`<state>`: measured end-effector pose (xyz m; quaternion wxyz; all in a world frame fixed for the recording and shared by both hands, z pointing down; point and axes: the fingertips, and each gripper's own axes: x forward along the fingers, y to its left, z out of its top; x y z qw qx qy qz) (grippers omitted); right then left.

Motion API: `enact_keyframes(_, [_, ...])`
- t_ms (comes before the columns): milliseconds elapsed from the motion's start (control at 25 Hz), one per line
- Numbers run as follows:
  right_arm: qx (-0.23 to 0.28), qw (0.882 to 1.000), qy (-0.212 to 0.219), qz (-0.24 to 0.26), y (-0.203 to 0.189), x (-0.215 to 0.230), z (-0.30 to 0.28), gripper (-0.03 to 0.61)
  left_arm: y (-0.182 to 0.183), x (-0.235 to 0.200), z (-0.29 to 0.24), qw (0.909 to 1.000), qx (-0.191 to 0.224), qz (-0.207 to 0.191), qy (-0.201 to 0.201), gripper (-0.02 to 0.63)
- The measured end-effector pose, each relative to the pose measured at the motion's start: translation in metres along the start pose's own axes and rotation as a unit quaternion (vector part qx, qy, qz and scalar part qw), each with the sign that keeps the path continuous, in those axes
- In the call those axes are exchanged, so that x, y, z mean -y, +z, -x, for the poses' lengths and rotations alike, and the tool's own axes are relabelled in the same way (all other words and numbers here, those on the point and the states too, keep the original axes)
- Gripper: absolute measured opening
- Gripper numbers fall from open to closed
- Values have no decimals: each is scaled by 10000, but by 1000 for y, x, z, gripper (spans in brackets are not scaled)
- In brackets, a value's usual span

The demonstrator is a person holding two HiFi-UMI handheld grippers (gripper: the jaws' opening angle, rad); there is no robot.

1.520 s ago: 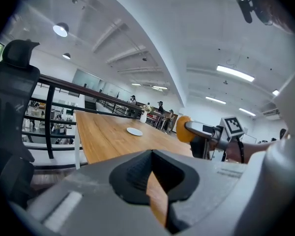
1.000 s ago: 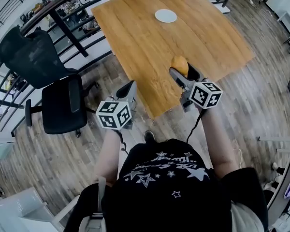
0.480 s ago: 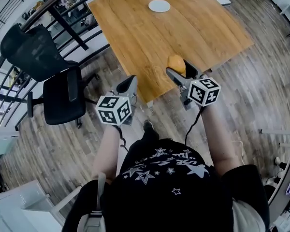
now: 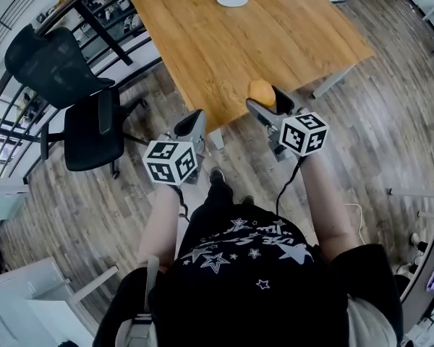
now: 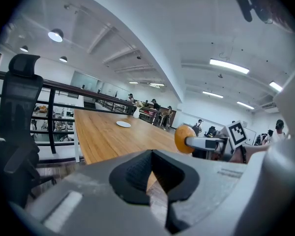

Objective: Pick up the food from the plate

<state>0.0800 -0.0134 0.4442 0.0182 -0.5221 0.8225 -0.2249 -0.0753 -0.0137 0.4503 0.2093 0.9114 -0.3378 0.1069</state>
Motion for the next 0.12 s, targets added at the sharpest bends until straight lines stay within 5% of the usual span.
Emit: enact_keyframes(120, [-74,9999,54,47,-8,-2,14,380,-10,15,4,10000,-28,0,12,2])
